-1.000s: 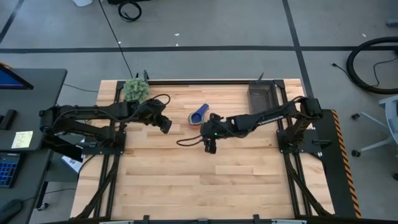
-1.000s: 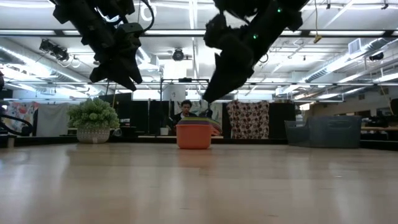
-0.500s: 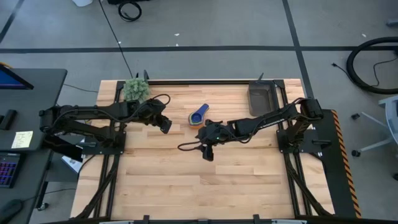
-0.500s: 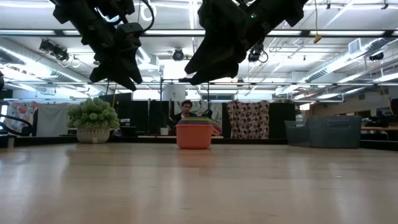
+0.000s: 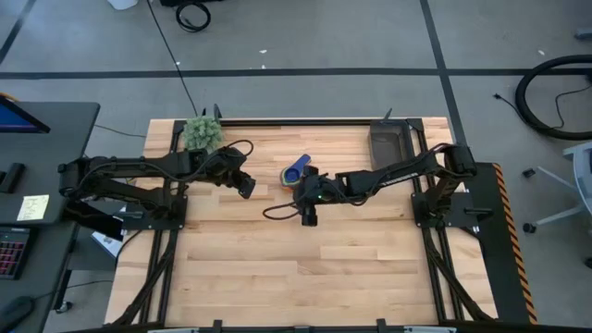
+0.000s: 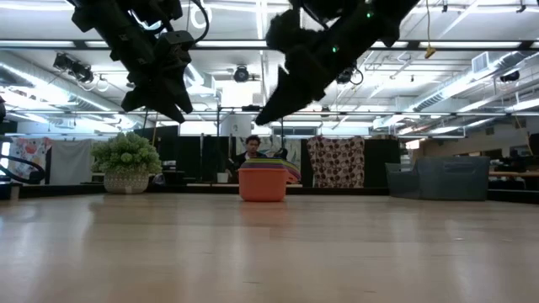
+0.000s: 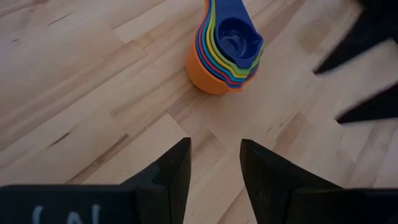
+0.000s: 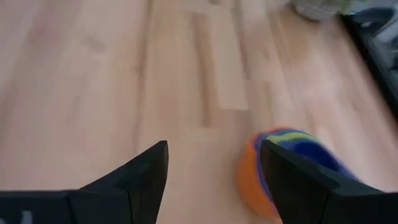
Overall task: Nest measuring cups in basket
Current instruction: Put the stack of measuring cups into the black bin
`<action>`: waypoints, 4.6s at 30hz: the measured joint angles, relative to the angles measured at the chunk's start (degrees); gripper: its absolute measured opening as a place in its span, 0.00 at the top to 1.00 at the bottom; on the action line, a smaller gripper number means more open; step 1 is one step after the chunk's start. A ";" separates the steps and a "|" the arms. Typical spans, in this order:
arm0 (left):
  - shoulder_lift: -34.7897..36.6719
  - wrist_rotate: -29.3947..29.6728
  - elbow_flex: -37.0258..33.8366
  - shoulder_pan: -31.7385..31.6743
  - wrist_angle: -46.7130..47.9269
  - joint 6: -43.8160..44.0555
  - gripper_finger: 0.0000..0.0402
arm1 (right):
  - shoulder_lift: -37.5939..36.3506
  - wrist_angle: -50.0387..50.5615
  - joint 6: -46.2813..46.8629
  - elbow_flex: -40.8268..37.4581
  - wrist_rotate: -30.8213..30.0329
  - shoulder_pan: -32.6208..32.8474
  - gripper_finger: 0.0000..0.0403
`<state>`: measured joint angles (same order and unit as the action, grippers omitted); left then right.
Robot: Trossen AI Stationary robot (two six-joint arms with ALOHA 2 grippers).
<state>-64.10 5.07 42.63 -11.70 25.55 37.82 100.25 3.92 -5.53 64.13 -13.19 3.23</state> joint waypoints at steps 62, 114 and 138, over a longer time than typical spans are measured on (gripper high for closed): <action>0.00 0.05 0.04 0.00 0.01 0.29 0.65 | 7.21 0.79 -18.39 0.06 -6.07 -9.04 0.36; 0.00 0.26 0.00 0.00 0.01 0.49 0.65 | 7.38 0.89 -18.35 0.19 14.66 -13.95 0.76; -0.02 0.25 0.00 -0.02 0.01 0.50 0.65 | 8.00 2.50 -17.96 -0.32 15.98 -13.95 0.86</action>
<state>-64.12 5.32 42.63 -11.73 25.56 38.33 108.25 6.42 -23.49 63.81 2.79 -10.72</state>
